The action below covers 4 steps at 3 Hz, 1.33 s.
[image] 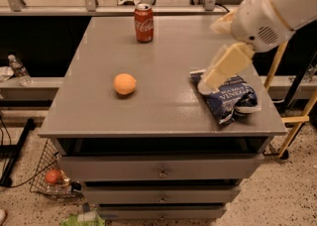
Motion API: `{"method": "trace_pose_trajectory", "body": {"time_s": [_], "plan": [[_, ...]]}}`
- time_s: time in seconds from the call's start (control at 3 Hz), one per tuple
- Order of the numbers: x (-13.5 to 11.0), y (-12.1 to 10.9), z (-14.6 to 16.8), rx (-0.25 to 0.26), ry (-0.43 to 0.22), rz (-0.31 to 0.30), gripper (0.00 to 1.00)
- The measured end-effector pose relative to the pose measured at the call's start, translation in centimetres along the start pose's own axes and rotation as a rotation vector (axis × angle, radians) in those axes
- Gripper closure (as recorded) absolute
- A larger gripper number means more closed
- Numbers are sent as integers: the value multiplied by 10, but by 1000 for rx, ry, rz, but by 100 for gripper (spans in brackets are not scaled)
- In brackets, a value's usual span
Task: Move orange near coke can
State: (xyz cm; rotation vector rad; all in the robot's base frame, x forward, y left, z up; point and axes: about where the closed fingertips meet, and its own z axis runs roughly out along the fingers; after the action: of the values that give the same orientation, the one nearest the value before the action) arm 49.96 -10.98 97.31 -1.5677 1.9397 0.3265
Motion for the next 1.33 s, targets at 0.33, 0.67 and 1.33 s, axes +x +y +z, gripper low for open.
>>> {"method": "trace_pose_trajectory", "body": {"time_s": [0.33,0.67,1.33], "plan": [[-11,-6,1,28,-33,-2,0],[-11,-5,1,25,-31,-3,0],[-28,9,92,-44,-151,45,0]]}}
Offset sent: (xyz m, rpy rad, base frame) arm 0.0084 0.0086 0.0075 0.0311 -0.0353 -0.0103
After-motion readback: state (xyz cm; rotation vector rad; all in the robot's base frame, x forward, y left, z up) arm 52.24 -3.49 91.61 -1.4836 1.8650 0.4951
